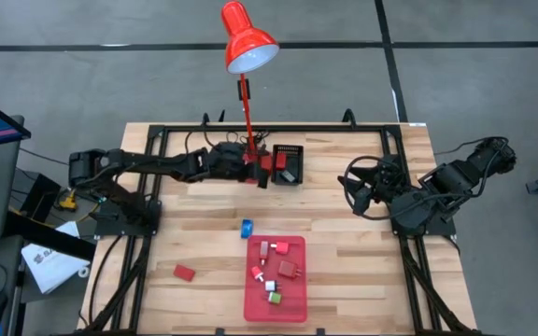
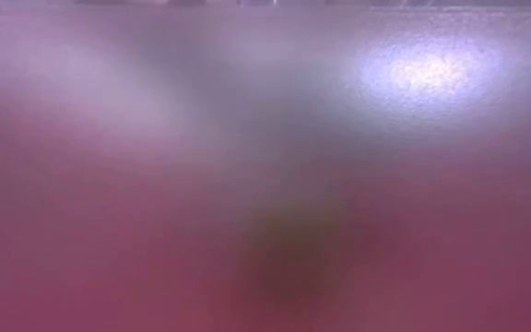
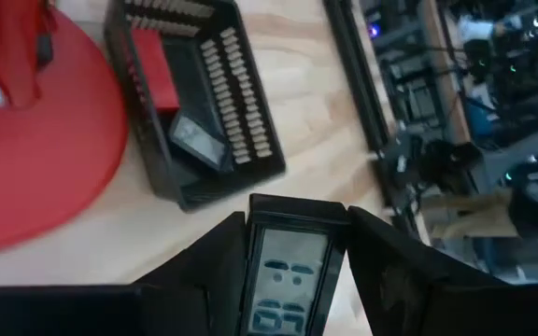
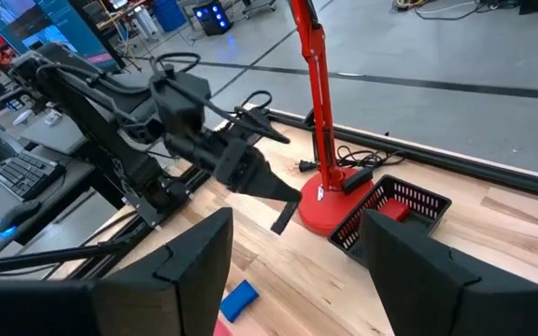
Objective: Pick & Place Office items
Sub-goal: Put the black digital clock into the black bin
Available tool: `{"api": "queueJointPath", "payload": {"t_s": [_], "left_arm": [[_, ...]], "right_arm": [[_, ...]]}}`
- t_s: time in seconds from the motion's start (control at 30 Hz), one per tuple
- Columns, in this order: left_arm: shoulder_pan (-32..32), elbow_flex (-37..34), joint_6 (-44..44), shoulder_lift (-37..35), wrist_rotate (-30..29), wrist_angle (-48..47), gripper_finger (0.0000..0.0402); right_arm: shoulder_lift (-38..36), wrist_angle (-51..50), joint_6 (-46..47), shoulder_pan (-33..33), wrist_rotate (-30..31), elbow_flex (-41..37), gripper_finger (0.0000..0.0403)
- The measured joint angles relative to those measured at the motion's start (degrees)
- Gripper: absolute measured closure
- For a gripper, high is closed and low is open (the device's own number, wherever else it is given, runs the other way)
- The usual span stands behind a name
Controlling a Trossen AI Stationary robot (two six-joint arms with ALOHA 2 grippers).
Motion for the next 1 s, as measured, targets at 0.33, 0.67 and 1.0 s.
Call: {"api": "queueJointPath", "payload": {"t_s": [0.33,0.67,1.0], "left_arm": [[0.3,7.2,-4.2,10.7,-3.8,7.1,0.0237],[0.8,16.9,-6.3,20.6,-8.7,5.5,0.0237],[0.8,17.7,-7.7,22.0,-12.7,2.2,0.0231]], "right_arm": [[-0.1,-0.2,0.0,0.0,-0.1,0.0,0.0174],[-0.1,-0.1,0.8,0.8,-1.0,0.0,0.0174],[-0.1,-0.2,0.5,0.8,-1.3,0.0,0.0174]]}}
